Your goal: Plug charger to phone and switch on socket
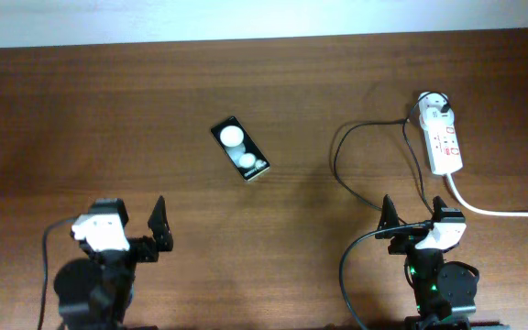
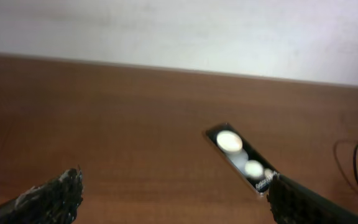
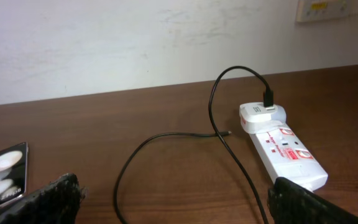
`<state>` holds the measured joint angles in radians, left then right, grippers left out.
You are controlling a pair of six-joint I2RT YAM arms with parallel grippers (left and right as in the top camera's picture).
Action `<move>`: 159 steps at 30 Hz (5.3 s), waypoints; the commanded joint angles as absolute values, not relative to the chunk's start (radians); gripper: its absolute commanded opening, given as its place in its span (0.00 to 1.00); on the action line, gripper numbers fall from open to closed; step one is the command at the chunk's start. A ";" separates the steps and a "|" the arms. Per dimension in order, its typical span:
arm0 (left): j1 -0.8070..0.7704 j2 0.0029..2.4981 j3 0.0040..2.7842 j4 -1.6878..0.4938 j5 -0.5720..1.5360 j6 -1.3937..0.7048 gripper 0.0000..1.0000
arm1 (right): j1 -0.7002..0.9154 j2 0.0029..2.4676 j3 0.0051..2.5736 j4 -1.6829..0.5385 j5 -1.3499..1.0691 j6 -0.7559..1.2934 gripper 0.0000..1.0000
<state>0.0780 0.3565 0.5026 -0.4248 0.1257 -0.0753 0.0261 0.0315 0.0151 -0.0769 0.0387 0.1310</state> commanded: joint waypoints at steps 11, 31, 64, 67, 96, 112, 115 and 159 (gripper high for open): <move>0.074 1.114 1.245 -0.871 0.385 -0.089 0.99 | 0.017 0.030 0.006 -0.078 0.034 0.131 0.99; -0.249 1.602 1.637 -0.983 -0.057 -0.535 0.99 | 0.017 0.030 0.006 -0.078 0.034 0.131 0.99; -0.398 2.308 1.834 -0.921 -0.051 -0.886 0.99 | 0.017 0.030 0.006 -0.078 0.033 0.131 0.99; -0.398 2.330 1.834 -0.929 -0.068 -0.886 0.99 | 0.017 0.030 0.006 -0.078 0.034 0.131 0.99; -0.419 2.362 1.833 -0.960 -0.109 -0.521 0.75 | 0.017 0.030 0.006 -0.078 0.033 0.131 0.99; -0.419 2.363 1.833 -0.986 -0.083 -0.644 1.00 | 0.017 0.030 0.006 -0.078 0.034 0.131 0.99; -0.419 2.363 1.833 -0.984 -0.083 -0.644 1.00 | 0.017 0.030 0.006 -0.078 0.033 0.131 0.99; -0.416 1.462 1.922 -1.328 -0.155 -0.613 0.64 | 0.017 0.030 0.006 -0.078 0.033 0.131 0.99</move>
